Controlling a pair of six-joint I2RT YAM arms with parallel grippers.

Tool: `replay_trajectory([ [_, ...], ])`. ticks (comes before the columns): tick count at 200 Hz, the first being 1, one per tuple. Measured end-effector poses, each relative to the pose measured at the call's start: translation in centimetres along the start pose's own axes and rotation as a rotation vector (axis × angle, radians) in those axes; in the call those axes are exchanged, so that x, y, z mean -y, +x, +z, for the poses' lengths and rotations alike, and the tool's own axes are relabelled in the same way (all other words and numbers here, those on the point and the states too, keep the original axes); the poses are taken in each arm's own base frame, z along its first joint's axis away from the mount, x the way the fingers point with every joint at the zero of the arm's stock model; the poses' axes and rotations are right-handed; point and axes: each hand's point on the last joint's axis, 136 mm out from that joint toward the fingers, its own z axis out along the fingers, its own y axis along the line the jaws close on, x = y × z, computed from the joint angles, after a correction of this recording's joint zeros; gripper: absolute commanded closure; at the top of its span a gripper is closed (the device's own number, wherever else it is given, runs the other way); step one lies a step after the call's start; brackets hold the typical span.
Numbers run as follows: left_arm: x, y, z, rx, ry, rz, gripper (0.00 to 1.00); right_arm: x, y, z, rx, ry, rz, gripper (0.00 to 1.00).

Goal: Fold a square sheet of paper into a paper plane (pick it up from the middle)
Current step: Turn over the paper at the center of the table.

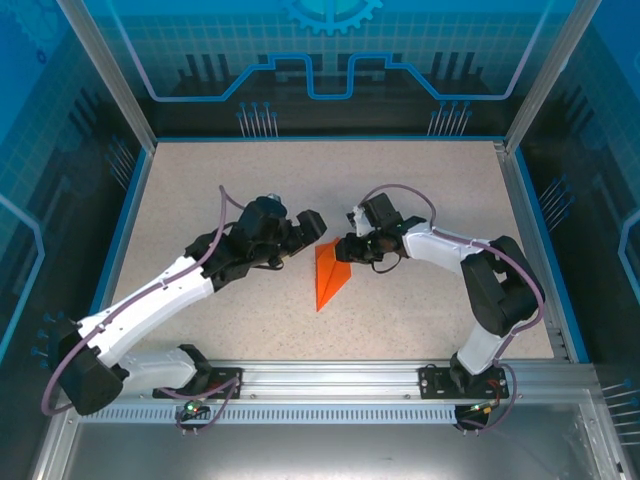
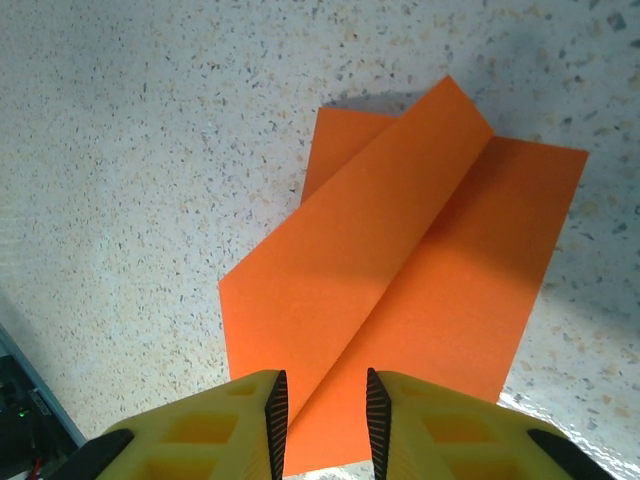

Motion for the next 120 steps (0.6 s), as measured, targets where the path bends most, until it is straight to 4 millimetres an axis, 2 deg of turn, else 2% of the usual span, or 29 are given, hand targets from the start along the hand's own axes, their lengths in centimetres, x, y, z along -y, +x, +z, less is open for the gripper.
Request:
replay_trajectory([
  [29, -1.2, 1.1, 1.6, -0.028, 0.002, 0.041, 0.1, 0.4, -0.1, -0.1, -0.001, -0.003, 0.039, 0.69],
  [48, -1.0, 1.9, 3.3, -0.072, 0.015, 0.067, 0.28, 0.8, -0.1, -0.1, 0.004, -0.002, 0.065, 0.69],
  [79, -1.6, 3.8, 7.5, -0.181, -0.024, 0.116, 0.56, 2.6, 1.3, 0.4, -0.013, 0.019, 0.132, 0.71],
  [97, -2.3, 4.8, 9.8, -0.232, -0.061, 0.117, 0.6, 3.8, 2.3, 0.7, -0.026, 0.031, 0.176, 0.72],
  [120, -3.2, 5.6, 11.6, -0.277, -0.094, 0.115, 0.63, 4.8, 3.1, 0.9, -0.028, 0.024, 0.213, 0.69],
])
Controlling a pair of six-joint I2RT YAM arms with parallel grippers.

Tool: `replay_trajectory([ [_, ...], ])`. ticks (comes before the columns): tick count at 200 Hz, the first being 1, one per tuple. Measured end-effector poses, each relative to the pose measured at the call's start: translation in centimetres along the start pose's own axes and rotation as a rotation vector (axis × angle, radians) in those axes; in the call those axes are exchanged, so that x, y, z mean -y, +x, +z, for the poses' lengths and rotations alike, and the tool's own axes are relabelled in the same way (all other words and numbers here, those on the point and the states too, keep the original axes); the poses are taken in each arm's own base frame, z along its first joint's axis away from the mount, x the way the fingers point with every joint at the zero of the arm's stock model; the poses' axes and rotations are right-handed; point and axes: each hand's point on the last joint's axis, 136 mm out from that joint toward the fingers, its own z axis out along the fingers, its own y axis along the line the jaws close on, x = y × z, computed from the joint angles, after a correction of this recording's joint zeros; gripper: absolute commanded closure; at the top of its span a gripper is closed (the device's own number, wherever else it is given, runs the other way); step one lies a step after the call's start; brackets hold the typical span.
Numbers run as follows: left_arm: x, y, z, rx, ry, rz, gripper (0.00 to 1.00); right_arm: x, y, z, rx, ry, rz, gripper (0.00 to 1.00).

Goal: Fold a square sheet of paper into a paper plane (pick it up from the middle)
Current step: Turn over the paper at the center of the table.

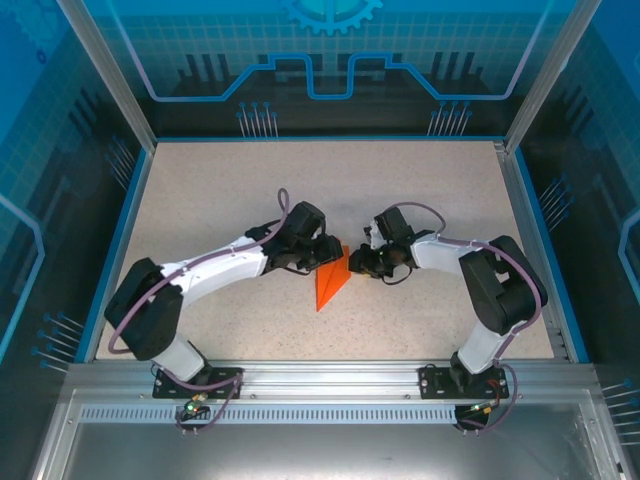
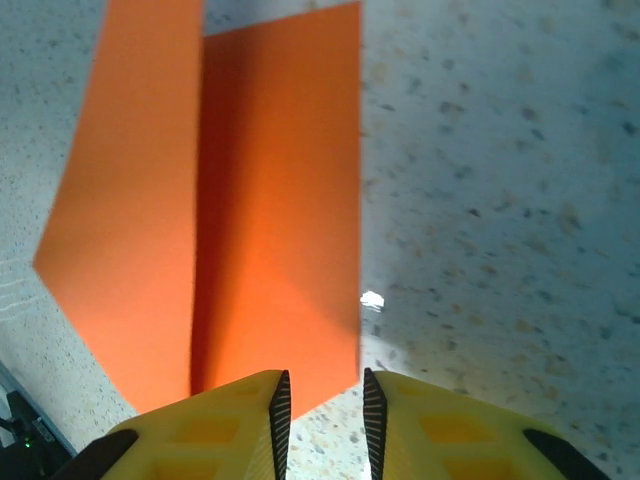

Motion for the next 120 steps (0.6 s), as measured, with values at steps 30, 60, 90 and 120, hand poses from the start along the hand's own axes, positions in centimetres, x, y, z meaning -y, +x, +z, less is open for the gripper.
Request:
replay_trajectory([
  [30, -0.7, -0.4, 2.2, -0.029, -0.038, -0.002, 0.7, 0.3, -0.1, 0.0, 0.006, -0.023, 0.026, 0.68],
  [60, -1.1, -1.6, 4.1, -0.036, -0.068, -0.002, 0.75, -0.3, -0.7, -0.1, 0.023, -0.056, 0.02, 0.67],
  [90, -2.7, -1.7, 4.8, -0.045, -0.135, 0.012, 0.76, -0.4, -0.9, 0.2, 0.025, -0.068, 0.029, 0.66],
  [120, -3.4, -1.5, 4.7, -0.05, -0.164, 0.032, 0.77, -0.5, -1.1, 0.4, 0.032, -0.074, 0.034, 0.66],
])
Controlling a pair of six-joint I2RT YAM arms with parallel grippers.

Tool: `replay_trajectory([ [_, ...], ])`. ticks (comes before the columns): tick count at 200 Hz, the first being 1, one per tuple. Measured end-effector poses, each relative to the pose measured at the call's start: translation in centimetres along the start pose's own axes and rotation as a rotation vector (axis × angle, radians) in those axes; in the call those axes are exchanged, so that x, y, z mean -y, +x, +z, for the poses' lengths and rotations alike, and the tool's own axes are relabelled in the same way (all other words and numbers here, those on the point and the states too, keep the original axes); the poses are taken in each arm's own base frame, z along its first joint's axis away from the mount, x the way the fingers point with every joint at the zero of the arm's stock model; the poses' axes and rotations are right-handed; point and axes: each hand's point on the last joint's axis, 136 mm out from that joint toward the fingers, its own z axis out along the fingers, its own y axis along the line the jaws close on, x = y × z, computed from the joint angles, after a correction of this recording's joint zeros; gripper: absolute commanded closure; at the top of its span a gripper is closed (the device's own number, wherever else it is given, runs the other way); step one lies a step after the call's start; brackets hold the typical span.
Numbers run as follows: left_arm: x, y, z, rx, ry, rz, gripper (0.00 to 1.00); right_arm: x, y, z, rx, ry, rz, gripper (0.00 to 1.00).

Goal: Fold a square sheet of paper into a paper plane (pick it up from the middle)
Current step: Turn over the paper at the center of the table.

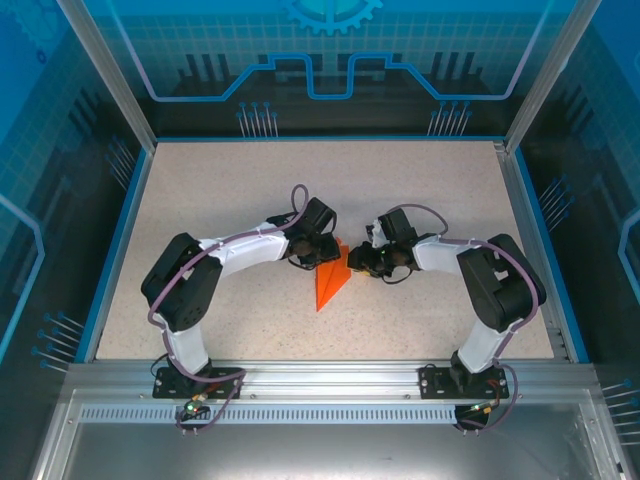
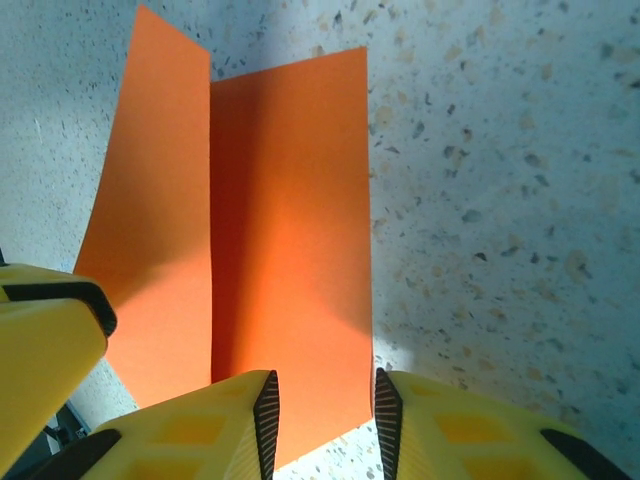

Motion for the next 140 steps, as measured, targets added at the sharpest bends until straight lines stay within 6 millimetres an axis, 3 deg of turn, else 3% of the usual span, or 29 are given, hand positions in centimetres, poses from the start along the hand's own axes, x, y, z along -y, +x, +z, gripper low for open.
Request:
replay_trajectory([
  [140, -3.4, 1.2, 2.6, -0.048, -0.128, 0.036, 0.78, 0.4, 0.1, 0.6, -0.012, 0.006, 0.017, 0.64],
])
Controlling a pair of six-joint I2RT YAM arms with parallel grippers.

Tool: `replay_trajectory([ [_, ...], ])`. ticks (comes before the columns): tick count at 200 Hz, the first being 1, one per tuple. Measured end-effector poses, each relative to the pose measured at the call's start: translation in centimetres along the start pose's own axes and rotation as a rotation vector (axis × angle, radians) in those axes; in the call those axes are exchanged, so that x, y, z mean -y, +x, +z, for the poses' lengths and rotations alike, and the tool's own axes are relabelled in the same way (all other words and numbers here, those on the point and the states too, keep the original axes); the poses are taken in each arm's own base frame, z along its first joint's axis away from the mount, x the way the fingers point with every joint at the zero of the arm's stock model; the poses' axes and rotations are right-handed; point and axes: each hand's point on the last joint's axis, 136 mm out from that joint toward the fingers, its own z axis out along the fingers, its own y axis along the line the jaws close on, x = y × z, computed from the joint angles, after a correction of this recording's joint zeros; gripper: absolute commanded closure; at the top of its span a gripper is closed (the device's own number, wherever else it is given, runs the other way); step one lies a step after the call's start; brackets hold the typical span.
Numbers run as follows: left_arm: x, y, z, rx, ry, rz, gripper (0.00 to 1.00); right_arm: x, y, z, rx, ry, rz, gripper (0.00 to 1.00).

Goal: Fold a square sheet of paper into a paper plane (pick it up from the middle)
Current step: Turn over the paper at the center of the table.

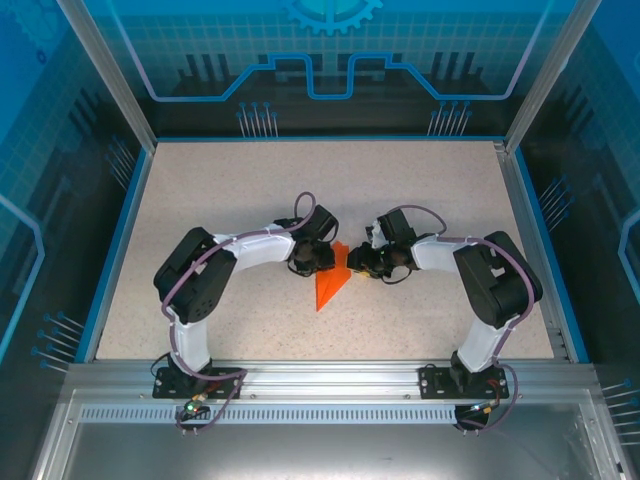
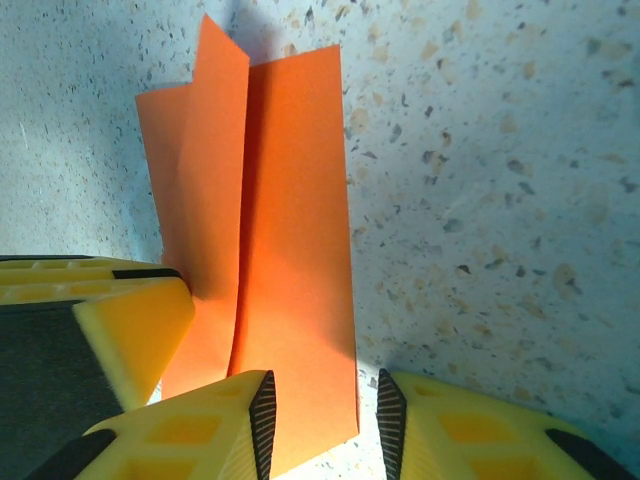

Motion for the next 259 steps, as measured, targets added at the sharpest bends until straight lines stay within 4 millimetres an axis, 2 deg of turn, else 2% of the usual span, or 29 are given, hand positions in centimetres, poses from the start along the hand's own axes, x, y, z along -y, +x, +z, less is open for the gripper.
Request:
replay_trajectory([
  [56, -0.2, 0.0, 0.4, 0.003, 0.004, 0.0, 0.79, -0.1, 0.0, 0.0, 0.002, -0.002, 0.011, 0.63],
  [126, 0.0, 0.5, -0.2, 0.025, 0.074, 0.034, 0.69, -0.5, 0.1, 0.4, 0.012, 0.006, 0.006, 0.64],
  [177, 1.0, 0.3, -1.9, 0.045, 0.121, 0.066, 0.72, -0.7, 0.3, 0.4, 0.016, 0.018, -0.007, 0.64],
  [230, 0.6, 0.5, -1.7, 0.034, 0.105, 0.07, 0.76, -0.9, 0.6, 0.5, 0.009, 0.015, -0.006, 0.64],
  [259, -0.3, 0.9, -0.2, 0.006, 0.072, 0.063, 0.78, -0.8, 0.6, 0.6, 0.012, 0.025, -0.003, 0.63],
])
